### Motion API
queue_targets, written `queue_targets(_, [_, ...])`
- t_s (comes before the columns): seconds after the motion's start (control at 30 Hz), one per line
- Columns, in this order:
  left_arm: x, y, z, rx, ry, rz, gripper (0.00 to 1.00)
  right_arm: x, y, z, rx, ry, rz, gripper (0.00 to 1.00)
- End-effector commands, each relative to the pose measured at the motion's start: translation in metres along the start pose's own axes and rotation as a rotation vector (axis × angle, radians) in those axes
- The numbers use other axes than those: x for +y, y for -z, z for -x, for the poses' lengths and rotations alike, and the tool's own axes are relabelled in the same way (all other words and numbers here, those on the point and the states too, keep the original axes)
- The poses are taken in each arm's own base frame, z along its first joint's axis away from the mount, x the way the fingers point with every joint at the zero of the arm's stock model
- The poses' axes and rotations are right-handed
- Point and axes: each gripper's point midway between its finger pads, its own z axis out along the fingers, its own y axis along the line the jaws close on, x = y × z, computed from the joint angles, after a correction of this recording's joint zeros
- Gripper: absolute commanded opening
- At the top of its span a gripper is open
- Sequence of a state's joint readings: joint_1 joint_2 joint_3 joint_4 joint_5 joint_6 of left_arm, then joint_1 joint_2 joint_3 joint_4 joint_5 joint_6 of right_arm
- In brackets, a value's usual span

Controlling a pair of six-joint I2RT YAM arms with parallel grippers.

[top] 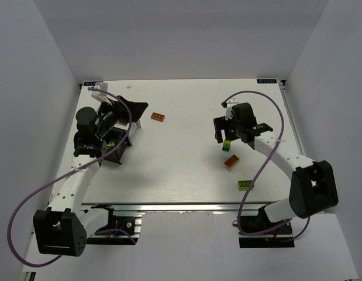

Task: Sort the legos into containers by color

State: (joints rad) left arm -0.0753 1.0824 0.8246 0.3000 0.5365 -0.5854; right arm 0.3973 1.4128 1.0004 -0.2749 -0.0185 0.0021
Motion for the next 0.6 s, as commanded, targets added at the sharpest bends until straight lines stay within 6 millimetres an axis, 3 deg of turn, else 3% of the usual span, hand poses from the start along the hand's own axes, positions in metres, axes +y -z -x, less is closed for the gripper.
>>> queue_targets(0.0, [0.004,0.002,-0.005,0.005,0.011,0.016,0.98,-0.029,-0.017,0.013,-0.062,-0.137,-0.218,0.85])
queue_targets(0.13, [0.001,0.003,-0.003,0.002,0.01,0.008,0.98,-0.037,-0.033,-0.014,0.038,-0.17,-0.273,0.85])
queue_targets(0.27, [0.001,0.004,-0.001,-0.006,0.0,0.013,0.98,-0.037,-0.037,-0.017,0.038,-0.177,-0.282,0.81])
queue_targets(0.57, [0.006,0.002,-0.006,0.009,0.004,0.022,0.98,-0.032,-0.052,-0.05,0.112,-0.218,-0.257,0.75])
